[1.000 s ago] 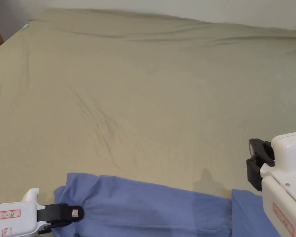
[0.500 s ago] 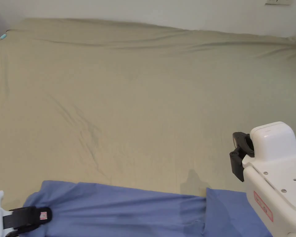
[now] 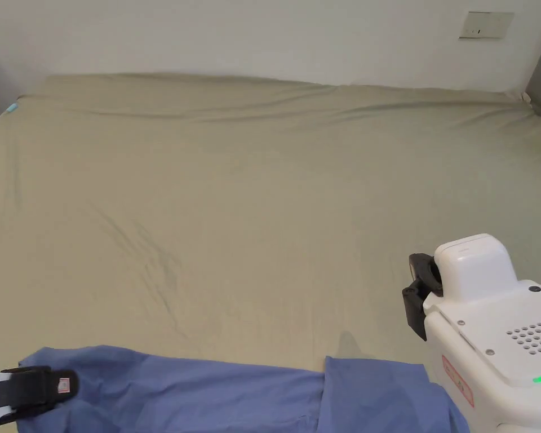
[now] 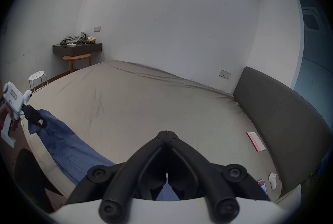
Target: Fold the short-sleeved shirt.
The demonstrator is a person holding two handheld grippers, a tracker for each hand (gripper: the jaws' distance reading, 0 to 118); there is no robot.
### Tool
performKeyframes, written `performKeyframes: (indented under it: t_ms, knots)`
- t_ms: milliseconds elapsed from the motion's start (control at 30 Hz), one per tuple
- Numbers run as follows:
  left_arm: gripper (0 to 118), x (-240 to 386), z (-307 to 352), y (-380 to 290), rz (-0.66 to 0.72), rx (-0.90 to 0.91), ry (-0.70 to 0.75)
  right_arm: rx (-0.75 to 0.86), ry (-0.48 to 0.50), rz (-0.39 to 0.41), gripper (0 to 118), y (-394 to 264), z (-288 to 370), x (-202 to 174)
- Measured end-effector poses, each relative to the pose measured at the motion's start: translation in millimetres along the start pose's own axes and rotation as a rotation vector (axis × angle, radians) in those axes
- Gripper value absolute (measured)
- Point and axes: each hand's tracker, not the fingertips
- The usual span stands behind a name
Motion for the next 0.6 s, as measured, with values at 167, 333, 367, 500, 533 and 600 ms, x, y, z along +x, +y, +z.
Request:
performKeyframes:
  t_ms: [167, 333, 367, 500, 533, 600]
  knots:
    - [7, 74, -30, -6, -0.177, -0.073, -0.022, 0.014, -0.017, -0.020, 0, -3, 13, 12]
    - [7, 124, -88, -21, -0.307, -0.167, 0.013, 0.020, -0.024, -0.045, 0, -10, 24, 24]
    - [7, 130, -98, -23, -0.309, -0.170, 0.000, 0.020, -0.023, -0.048, 0, -12, 25, 26]
    - [7, 145, -145, -33, -0.293, -0.242, -0.025, 0.012, -0.027, -0.064, 0, -20, 29, 37]
    - [7, 151, -156, -38, -0.302, -0.259, -0.021, 0.008, -0.030, -0.069, 0, -22, 30, 40]
    - [7, 160, -170, -43, -0.332, -0.286, -0.005, 0.005, -0.033, -0.078, 0, -26, 30, 46]
